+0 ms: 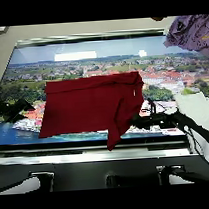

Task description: Fold the clothes and pants, and hang the long-sleeved shirts on hangers.

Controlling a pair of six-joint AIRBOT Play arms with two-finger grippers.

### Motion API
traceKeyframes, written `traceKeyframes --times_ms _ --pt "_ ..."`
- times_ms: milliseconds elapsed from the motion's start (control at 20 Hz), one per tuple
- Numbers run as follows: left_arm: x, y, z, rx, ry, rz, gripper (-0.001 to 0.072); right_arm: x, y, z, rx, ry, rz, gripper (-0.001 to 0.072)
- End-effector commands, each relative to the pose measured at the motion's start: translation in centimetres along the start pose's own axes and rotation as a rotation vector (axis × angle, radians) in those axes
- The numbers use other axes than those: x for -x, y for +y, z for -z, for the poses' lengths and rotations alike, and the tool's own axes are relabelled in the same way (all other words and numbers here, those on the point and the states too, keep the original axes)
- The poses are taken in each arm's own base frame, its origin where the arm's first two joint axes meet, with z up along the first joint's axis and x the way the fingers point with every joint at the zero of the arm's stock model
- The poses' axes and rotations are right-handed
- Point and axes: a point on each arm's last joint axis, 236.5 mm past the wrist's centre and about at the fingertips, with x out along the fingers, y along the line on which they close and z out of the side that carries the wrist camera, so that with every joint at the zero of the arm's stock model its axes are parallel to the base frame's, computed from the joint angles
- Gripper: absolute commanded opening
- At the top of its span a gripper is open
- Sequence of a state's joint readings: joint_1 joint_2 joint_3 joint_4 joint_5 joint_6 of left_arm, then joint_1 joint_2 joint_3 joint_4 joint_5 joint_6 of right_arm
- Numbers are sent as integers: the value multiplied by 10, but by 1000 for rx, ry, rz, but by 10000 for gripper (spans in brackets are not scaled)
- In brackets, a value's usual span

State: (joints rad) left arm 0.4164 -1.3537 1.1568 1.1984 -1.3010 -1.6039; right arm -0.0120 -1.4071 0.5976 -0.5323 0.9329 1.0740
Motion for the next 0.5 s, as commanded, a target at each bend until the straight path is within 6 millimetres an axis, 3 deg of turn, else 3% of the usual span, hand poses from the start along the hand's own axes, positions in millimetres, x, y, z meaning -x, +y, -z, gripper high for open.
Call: traceKeyframes --times_ms 0,100,200,300,450 --pt "0 2 -4 -5 -16 -9 674 -1 0 0 1 -1 2 24" --pt "-6 8 6 11 16 -18 674 0 3 6 -5 24 -10 24" --pt "-18 34 22 47 59 -23 675 0 7 12 -10 49 -24 24" --pt "-30 49 43 104 83 92 675 0 9 16 -10 69 -33 24" --pt "-33 64 57 206 62 257 675 0 10 18 -12 78 -40 24"
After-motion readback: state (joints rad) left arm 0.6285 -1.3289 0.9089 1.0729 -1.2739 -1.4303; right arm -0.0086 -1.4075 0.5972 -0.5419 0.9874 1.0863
